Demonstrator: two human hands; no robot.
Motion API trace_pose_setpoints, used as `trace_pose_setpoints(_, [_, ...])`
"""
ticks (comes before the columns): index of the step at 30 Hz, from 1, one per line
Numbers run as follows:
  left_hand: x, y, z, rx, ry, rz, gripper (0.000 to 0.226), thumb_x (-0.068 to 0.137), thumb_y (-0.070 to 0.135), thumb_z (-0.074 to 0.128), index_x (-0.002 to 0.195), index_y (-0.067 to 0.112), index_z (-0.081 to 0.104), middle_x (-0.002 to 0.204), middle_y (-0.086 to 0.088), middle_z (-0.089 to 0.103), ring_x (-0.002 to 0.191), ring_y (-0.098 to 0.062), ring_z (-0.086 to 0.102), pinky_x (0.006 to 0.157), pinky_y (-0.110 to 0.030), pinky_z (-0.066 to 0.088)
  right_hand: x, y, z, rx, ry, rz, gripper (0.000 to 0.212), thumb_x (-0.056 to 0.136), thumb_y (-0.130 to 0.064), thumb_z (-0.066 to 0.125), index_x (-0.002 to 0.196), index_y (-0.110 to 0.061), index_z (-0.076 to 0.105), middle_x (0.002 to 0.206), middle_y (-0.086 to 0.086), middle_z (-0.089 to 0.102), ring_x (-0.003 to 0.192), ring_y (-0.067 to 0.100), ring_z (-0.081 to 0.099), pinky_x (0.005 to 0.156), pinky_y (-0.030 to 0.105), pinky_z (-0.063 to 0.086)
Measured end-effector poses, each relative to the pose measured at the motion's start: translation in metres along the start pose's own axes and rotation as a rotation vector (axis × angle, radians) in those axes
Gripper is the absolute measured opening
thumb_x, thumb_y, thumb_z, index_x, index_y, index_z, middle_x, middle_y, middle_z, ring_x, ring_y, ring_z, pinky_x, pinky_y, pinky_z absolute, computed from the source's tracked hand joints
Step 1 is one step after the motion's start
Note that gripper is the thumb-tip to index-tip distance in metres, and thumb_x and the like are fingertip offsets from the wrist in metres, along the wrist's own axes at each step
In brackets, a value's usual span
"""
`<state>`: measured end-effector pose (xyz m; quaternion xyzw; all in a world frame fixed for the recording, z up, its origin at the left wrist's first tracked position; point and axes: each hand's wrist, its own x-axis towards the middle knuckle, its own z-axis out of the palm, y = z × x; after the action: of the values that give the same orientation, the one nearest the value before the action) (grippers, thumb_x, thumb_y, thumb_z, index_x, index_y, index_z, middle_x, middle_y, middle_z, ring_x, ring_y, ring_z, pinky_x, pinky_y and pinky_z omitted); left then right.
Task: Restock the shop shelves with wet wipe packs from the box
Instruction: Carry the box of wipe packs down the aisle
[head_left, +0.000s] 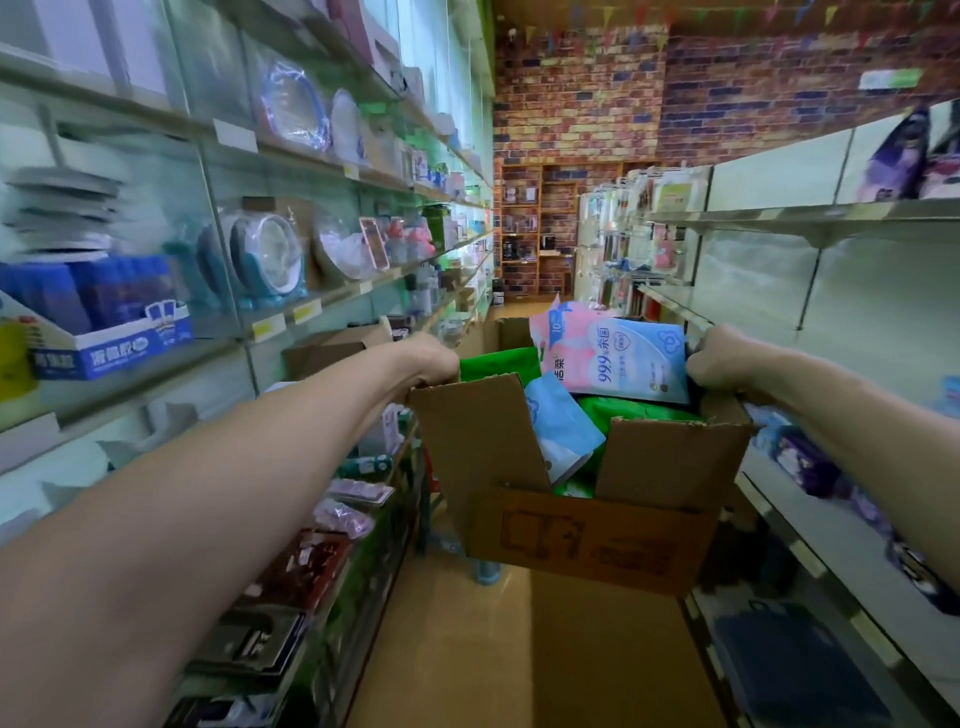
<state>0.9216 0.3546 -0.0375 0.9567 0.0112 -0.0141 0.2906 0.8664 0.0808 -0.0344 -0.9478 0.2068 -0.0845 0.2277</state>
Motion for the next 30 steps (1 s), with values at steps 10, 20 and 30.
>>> trace_pose_setpoints(10, [0.13, 0.013, -0.006, 0.015, 0.079, -0.084, 0.01, 0.09, 0.012, 0.059, 0.093, 0.003, 0.06, 0.076, -0.007, 0.056, 0.056, -0.015, 0.05, 0.042, -0.024, 0.036, 0.136, -0.051, 0.02, 0.026, -0.028, -0.119, 0.017, 0.094, -0.002, 0.042, 0.078, 0.0, 0.045, 0.075, 0.015, 0.047, 0.061, 0.023, 0.048, 0.046, 0.03, 0.041])
trace_pose_setpoints(20, [0.267, 0.01, 0.003, 0.071, 0.05, -0.089, 0.029, 0.093, 0.014, 0.058, 0.118, -0.001, 0.06, 0.097, -0.01, 0.061, 0.06, -0.011, 0.05, 0.039, -0.02, 0.036, 0.263, -0.092, 0.07, 0.008, -0.073, -0.127, 0.018, 0.095, -0.005, 0.043, 0.077, -0.002, 0.044, 0.077, 0.014, 0.049, 0.064, 0.023, 0.049, 0.051, 0.03, 0.042])
trace_pose_setpoints(30, [0.418, 0.011, 0.005, -0.023, 0.031, -0.099, 0.016, 0.092, 0.011, 0.058, 0.104, 0.001, 0.062, 0.078, -0.007, 0.056, 0.057, -0.015, 0.05, 0.046, -0.025, 0.037, 0.39, -0.141, 0.115, 0.003, -0.056, -0.094, 0.022, 0.095, -0.006, 0.044, 0.074, -0.002, 0.041, 0.075, 0.014, 0.047, 0.063, 0.022, 0.048, 0.048, 0.03, 0.04])
